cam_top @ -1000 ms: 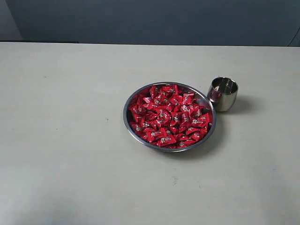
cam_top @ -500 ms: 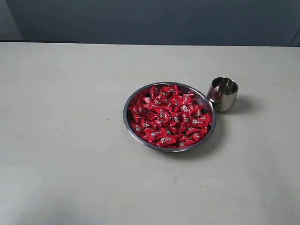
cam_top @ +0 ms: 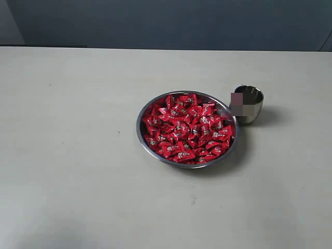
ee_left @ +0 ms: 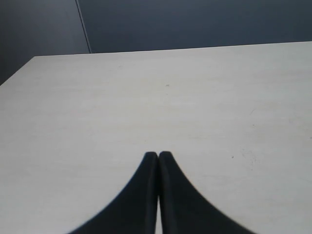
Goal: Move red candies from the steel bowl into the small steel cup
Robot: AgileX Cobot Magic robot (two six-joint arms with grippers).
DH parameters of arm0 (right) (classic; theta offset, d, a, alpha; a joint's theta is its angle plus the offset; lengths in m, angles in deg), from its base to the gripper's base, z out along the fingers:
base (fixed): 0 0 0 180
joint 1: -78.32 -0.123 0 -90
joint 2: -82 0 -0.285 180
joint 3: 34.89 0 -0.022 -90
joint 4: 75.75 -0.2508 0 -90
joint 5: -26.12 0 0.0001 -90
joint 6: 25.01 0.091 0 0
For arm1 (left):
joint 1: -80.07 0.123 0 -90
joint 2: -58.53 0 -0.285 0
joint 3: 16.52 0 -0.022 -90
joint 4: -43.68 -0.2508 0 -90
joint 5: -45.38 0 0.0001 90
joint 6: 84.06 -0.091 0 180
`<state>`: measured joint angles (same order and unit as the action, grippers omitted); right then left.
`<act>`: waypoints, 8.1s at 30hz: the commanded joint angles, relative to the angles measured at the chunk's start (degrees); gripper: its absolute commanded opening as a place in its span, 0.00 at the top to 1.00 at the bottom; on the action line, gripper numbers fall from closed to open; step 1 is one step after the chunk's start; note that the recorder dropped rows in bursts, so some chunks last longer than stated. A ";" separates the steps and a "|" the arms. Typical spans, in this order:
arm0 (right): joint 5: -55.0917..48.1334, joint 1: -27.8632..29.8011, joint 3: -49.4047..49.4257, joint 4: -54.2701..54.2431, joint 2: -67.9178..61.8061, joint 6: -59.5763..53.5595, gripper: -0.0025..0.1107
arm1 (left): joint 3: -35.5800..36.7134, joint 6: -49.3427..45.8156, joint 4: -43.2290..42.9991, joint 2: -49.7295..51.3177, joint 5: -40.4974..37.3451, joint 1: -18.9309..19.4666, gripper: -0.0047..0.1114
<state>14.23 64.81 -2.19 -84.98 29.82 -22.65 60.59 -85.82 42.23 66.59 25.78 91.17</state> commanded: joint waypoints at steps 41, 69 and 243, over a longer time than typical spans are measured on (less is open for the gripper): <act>-15.59 -20.80 -16.95 -6.72 -60.53 -12.30 0.76 | 0.11 0.08 -0.11 -0.27 0.45 -0.38 0.96; -21.72 -22.57 -24.32 -9.36 -67.08 -11.38 0.73 | 0.11 0.08 -0.11 -0.27 0.45 -0.38 0.96; -42.89 -4.30 -46.26 4.99 -63.89 -5.41 0.98 | 0.11 0.08 -0.11 -0.27 0.45 -0.38 0.96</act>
<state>-29.10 59.80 -48.16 -76.58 -32.71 -25.01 60.59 -85.82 42.23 66.59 25.78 91.17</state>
